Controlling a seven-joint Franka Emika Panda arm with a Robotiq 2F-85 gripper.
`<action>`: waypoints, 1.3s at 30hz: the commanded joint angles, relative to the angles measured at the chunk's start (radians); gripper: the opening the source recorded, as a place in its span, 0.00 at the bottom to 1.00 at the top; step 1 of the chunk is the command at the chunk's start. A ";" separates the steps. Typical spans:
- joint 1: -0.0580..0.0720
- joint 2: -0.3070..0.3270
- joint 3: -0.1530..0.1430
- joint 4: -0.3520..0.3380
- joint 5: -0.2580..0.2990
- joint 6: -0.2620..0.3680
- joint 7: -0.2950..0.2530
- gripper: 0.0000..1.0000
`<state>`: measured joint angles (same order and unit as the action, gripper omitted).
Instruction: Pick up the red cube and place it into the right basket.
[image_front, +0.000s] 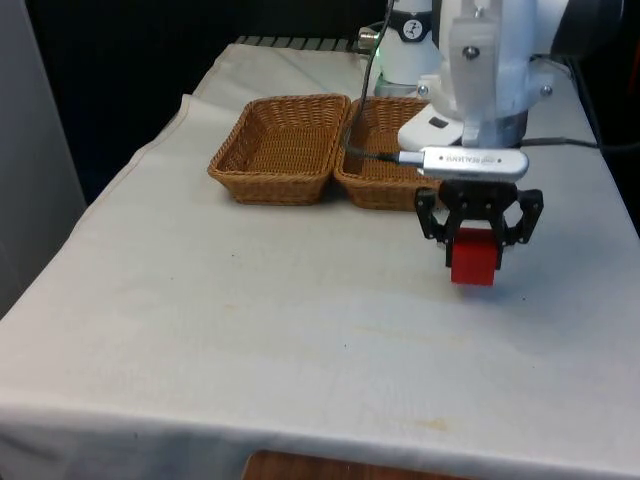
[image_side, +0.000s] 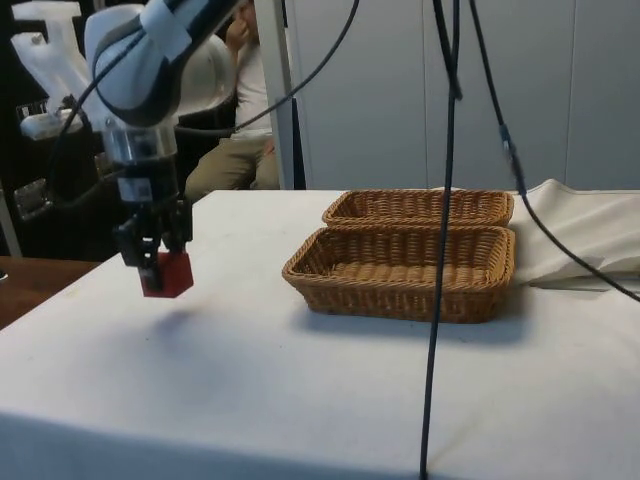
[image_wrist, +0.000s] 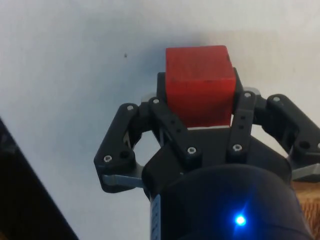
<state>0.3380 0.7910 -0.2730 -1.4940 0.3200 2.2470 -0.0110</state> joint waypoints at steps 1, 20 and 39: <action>0.006 -0.018 -0.004 -0.017 -0.005 0.001 0.004 0.02; 0.023 -0.227 -0.004 -0.170 -0.050 -0.059 0.017 0.02; 0.030 -0.473 -0.001 -0.380 -0.110 -0.080 0.021 0.02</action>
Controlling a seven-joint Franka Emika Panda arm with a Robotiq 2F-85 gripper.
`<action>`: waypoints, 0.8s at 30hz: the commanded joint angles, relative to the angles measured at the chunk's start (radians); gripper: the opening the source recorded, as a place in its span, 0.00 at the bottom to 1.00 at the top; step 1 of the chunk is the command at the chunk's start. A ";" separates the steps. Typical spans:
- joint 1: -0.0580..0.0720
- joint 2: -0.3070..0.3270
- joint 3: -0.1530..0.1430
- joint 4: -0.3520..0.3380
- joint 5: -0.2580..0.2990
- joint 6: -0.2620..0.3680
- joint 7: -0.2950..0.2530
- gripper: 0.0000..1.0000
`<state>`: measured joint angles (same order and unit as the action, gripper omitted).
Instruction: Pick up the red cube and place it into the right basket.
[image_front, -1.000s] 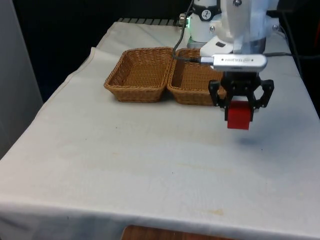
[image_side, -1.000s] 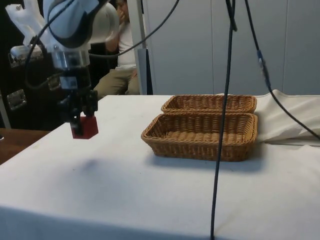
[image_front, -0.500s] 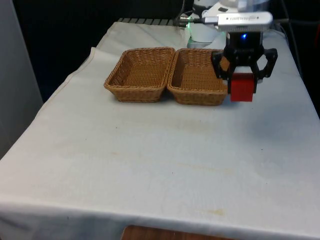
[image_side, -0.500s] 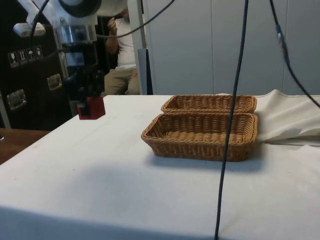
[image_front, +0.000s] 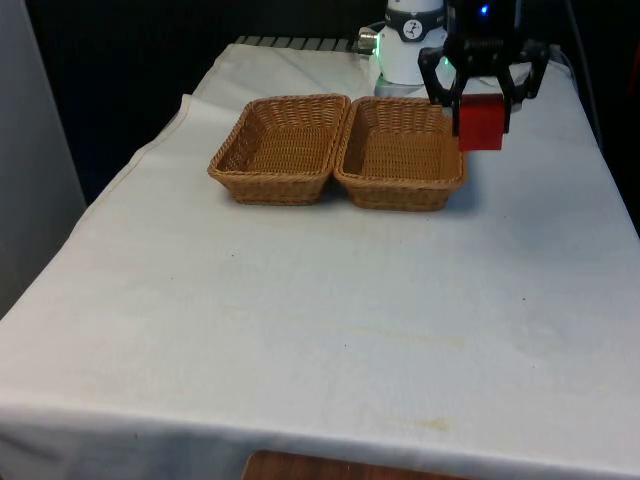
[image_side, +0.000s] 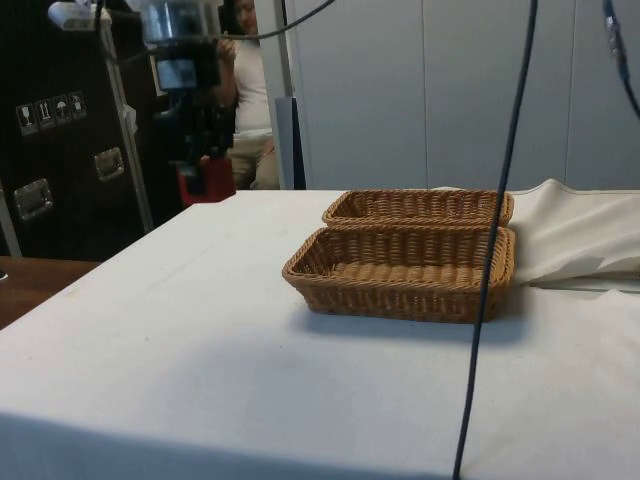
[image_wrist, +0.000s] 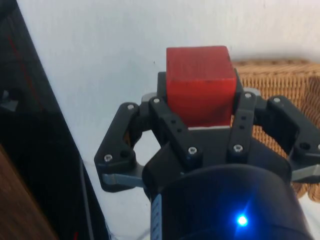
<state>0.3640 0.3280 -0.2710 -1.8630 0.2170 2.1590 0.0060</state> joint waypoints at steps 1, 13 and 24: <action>0.004 -0.021 -0.003 -0.021 -0.010 0.008 0.003 0.02; 0.001 -0.128 -0.003 -0.143 -0.034 0.034 -0.006 0.02; -0.003 -0.213 -0.003 -0.279 -0.044 0.092 -0.022 0.02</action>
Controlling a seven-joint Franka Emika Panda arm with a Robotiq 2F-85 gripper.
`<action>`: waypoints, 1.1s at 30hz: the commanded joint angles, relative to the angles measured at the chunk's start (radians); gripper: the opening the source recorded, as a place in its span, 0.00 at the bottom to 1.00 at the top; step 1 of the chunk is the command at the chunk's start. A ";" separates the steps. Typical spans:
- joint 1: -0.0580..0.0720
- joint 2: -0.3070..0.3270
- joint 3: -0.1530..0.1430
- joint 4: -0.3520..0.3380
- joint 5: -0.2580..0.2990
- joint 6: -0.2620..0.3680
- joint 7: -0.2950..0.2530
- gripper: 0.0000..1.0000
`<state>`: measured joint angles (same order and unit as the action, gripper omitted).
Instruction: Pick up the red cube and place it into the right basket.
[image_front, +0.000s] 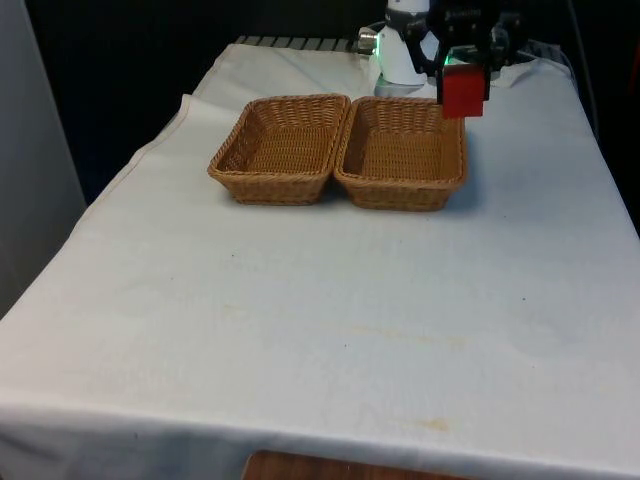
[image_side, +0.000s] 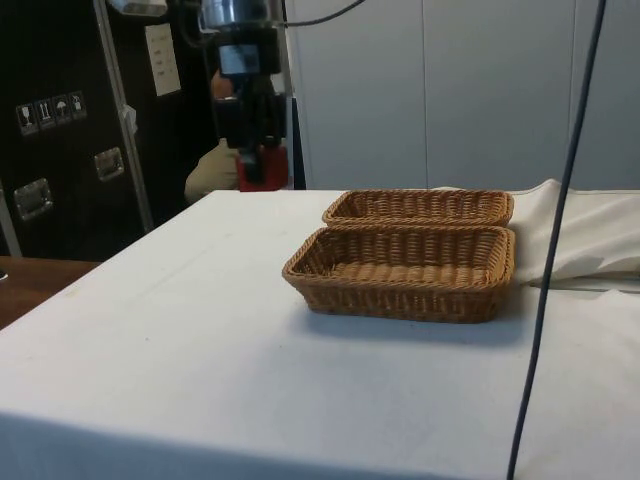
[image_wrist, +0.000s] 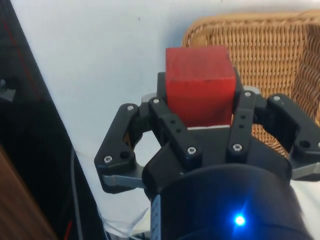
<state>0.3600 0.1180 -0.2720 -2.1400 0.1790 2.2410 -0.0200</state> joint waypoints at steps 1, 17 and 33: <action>0.000 -0.019 -0.002 -0.026 -0.009 0.020 0.001 0.02; -0.022 -0.134 -0.029 -0.200 -0.057 0.065 -0.030 0.02; -0.037 -0.193 -0.105 -0.327 -0.082 0.114 -0.110 0.02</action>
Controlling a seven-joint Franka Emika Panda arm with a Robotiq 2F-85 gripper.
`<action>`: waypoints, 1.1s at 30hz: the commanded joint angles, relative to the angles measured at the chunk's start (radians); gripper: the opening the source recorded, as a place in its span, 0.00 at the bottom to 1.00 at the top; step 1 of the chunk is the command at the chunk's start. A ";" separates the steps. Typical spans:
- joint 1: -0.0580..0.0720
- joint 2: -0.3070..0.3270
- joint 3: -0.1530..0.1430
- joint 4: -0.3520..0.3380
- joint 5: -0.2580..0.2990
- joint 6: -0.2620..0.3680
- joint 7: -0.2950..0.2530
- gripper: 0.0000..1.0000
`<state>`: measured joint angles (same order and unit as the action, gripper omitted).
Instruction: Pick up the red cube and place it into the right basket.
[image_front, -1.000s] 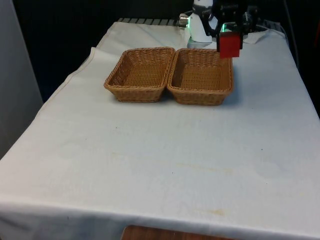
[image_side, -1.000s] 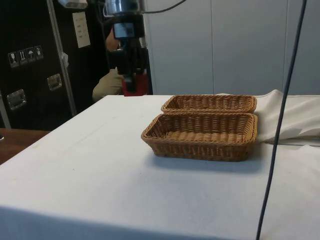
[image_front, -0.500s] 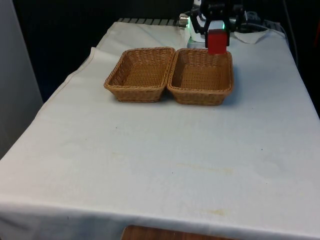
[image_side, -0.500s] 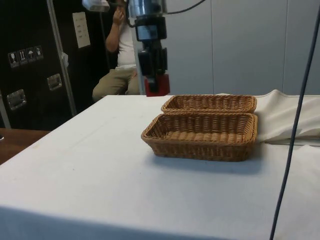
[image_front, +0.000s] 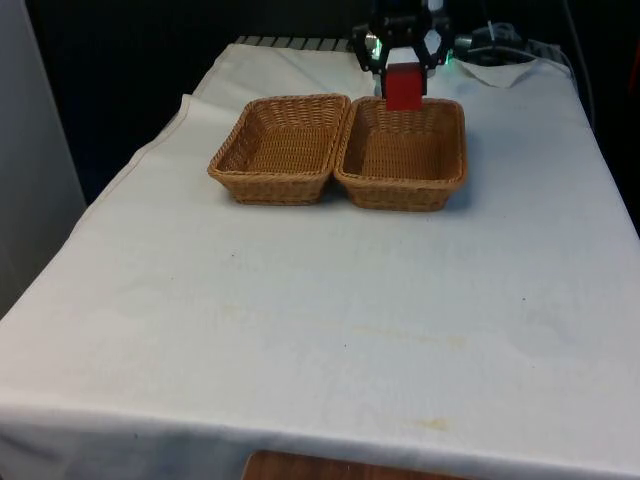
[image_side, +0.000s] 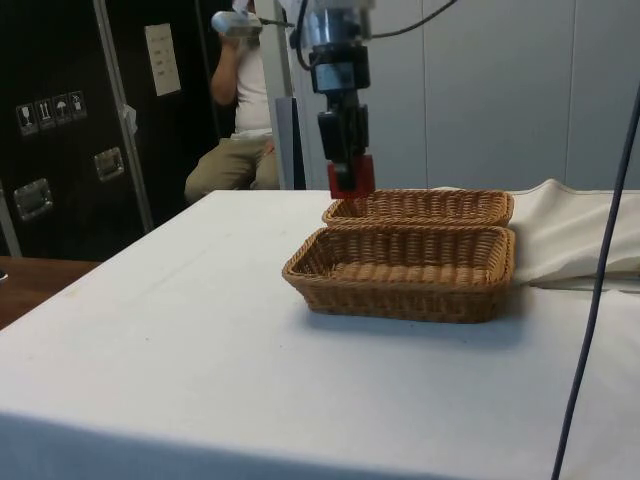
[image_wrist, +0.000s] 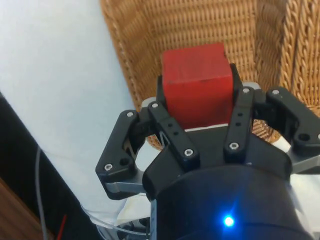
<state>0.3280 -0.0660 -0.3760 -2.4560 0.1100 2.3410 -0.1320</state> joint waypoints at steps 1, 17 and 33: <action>-0.006 -0.011 -0.007 -0.018 -0.014 0.016 -0.004 0.02; -0.021 -0.028 -0.096 -0.107 -0.053 0.072 -0.079 0.02; -0.025 0.002 -0.195 -0.099 -0.116 0.088 -0.139 0.02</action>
<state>0.3090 -0.0690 -0.5690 -2.5570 0.0070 2.4220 -0.2700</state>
